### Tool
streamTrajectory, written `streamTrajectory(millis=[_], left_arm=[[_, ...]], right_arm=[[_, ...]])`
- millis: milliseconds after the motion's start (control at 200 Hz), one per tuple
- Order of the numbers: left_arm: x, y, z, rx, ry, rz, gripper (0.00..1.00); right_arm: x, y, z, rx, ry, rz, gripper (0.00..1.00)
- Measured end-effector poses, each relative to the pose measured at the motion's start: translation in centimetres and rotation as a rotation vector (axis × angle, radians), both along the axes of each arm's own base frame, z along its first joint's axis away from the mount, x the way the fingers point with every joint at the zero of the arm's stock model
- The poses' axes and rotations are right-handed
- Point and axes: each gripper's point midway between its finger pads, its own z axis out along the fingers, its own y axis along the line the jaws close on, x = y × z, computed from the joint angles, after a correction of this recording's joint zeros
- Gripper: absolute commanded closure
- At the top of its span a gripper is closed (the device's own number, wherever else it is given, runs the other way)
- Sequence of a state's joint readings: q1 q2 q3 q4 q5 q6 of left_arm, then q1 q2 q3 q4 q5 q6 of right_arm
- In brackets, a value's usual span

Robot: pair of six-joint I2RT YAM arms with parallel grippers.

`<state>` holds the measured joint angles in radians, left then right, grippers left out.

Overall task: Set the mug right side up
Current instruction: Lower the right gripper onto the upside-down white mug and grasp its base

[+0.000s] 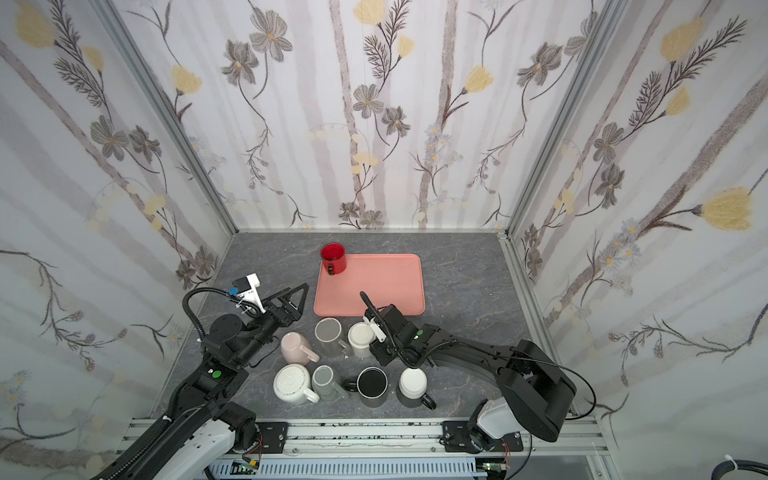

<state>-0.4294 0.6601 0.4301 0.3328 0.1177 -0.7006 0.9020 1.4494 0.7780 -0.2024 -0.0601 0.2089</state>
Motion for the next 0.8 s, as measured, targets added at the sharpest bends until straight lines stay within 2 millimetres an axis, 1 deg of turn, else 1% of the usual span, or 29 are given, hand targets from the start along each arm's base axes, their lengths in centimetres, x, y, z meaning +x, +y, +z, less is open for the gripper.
streamTrajectory(millis=[80,185,290,395,470,500,560,625,804], left_arm=[[-0.1,-0.1,0.0,-0.002,0.001,-0.007,0.0],[-0.1,-0.2,0.0,-0.005,0.003,-0.011,0.0],[0.0,-0.3,-0.1,-0.008,0.007,-0.018,0.0],[0.0,-0.5,-0.2,-0.013,0.015,-0.028,0.0],[0.0,-0.7,-0.3,-0.024,0.022,-0.037,0.0],[0.0,-0.7,-0.3,-0.028,0.023,-0.037,0.0],[-0.1,-0.8,-0.5,-0.034,0.026,-0.044,0.0],[-0.1,-0.8,-0.4,-0.042,0.023,-0.047,0.0],[-0.3,-1.2,0.1,-0.063,0.01,-0.071,0.0]], right_arm=[[0.2,0.1,-0.3,-0.017,-0.008,-0.003,0.6],[0.3,0.2,-0.5,-0.034,-0.017,-0.007,0.67],[0.3,0.3,-0.6,-0.038,-0.018,-0.006,0.78],[0.3,0.3,-0.6,-0.04,-0.023,0.003,0.83],[0.6,0.1,-0.5,-0.049,-0.035,-0.014,0.85],[0.7,0.0,-0.5,-0.047,-0.035,-0.018,0.89],[0.7,-0.2,-0.5,-0.051,-0.042,-0.024,0.91],[0.6,-0.3,-0.3,-0.051,-0.047,-0.028,1.0],[0.8,-1.1,-0.2,-0.057,-0.058,-0.086,1.0]])
